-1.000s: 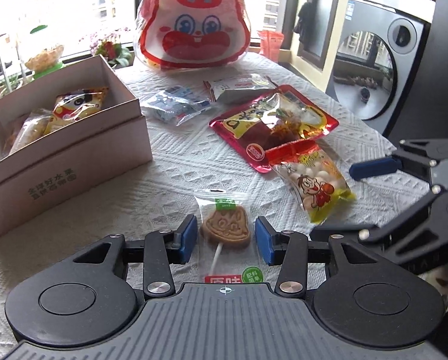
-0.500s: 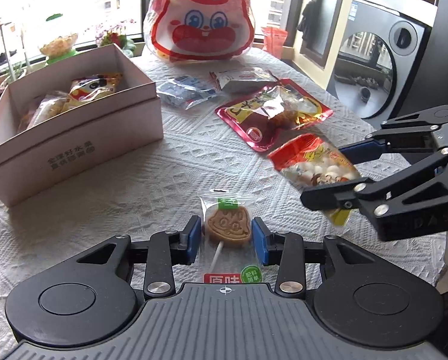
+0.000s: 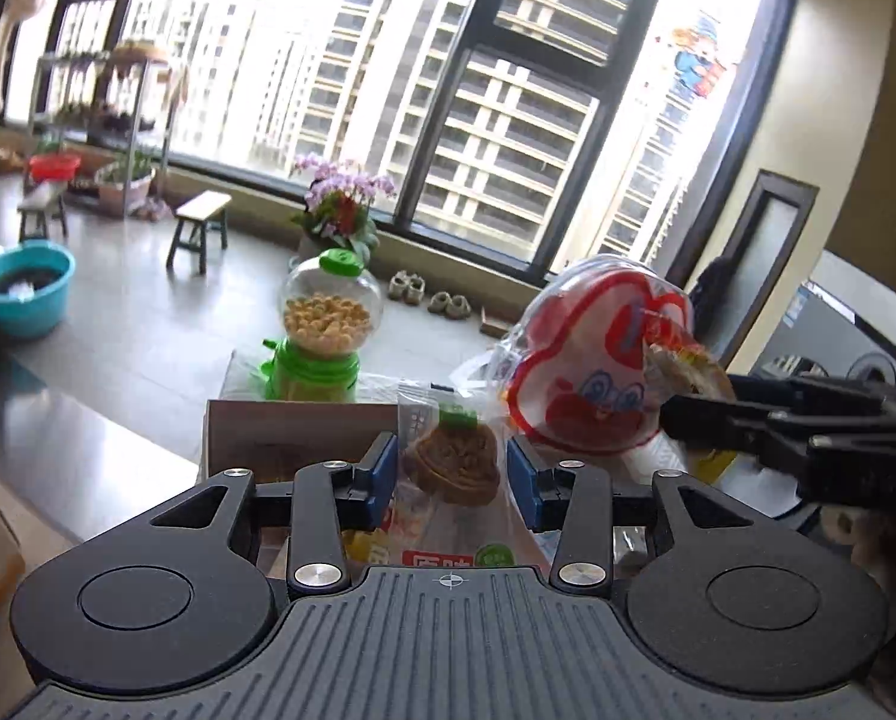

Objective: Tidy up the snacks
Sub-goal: 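Carry the lollipop and quail-egg bag into the pink box and open both tools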

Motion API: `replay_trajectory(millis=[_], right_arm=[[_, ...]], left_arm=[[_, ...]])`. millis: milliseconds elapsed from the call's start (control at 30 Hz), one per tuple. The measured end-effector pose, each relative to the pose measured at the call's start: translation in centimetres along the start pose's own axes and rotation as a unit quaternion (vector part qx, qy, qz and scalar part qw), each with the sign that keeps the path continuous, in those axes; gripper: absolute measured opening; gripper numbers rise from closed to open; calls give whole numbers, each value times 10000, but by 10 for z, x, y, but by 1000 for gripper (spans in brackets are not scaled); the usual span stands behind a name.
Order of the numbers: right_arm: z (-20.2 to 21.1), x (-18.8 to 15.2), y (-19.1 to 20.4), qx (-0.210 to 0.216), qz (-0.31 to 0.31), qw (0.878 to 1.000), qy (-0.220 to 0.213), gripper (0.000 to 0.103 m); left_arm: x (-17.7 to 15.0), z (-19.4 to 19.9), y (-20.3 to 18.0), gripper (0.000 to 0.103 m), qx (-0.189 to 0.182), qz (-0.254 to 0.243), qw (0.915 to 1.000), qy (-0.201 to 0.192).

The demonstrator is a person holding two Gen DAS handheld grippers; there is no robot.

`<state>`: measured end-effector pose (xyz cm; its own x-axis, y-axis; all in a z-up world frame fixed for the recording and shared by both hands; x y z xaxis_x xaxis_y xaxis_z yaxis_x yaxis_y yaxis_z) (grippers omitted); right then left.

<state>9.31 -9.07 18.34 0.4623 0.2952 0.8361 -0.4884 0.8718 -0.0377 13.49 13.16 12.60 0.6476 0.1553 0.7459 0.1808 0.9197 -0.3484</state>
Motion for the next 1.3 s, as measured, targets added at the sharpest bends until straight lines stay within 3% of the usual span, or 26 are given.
replay_trajectory(millis=[67,167,233,300,367,533,700,800,833,867,900,967,1033,1100,1200,1300], right_arm=[[-39,11,7,338,29,9993,143,55],[-99,9,13,581,-66,9950,806,55],[-122,-1,13,435,-1,9950,902,55],[-139,-16,14,-65,278,9951,943,55],[-154,-29,13,-488,484,9921,1051,55],[-171,-56,-3,-870,556,9840,1451,55],[-156,-62,-34,-560,208,9878,1436,56],[-132,-60,-59,263,-415,9905,1287,56],[-120,-59,-71,333,-615,9911,1136,57],[-111,-58,-80,297,-709,9920,1000,64],[-102,-58,-95,80,-757,9935,848,73],[-102,-61,-118,-550,-741,9929,751,75],[-121,-69,-143,-1056,-763,9869,950,75],[-146,-82,-162,-1265,-875,9796,1291,75],[-165,-102,-175,-1004,-1189,9717,1775,72],[-142,-115,-167,-507,-1344,9737,1769,72]], left_arm=[[5,-12,26,43,259,243,9994,-30],[-3,-10,45,43,782,51,9969,4],[-11,-11,54,43,1131,-142,9934,139],[-17,-16,64,43,1405,-161,9896,273],[-21,-24,73,43,1409,-15,9893,373],[-27,-43,81,40,994,260,9936,467],[-22,-57,76,40,597,468,9964,386],[-19,-44,59,40,902,171,9958,-18],[-18,-36,48,40,1059,-35,9941,-243],[-19,-27,36,40,1139,-194,9922,-463],[-20,-18,25,40,1089,-278,9917,-622],[-24,-9,-1,40,643,-281,9952,-677],[-35,-12,-28,40,-84,-244,9993,-274],[-53,-19,-55,40,-745,-361,9962,284],[-87,-23,-89,40,-1007,-841,9886,734],[-115,-38,-103,40,-1086,-958,9827,1151]])
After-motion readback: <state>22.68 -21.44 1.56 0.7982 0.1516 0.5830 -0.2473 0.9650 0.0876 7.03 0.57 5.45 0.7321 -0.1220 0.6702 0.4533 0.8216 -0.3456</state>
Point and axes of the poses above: each gripper's, at about its wrist camera, not at the fingertips, and z roughly against the way its jaws point, y to its left, x to its top, the point moved 3 cm from there along -z, roughly the way its jaws point, and after that the axes turned 6 degrees about y, right-handed, at the moved point
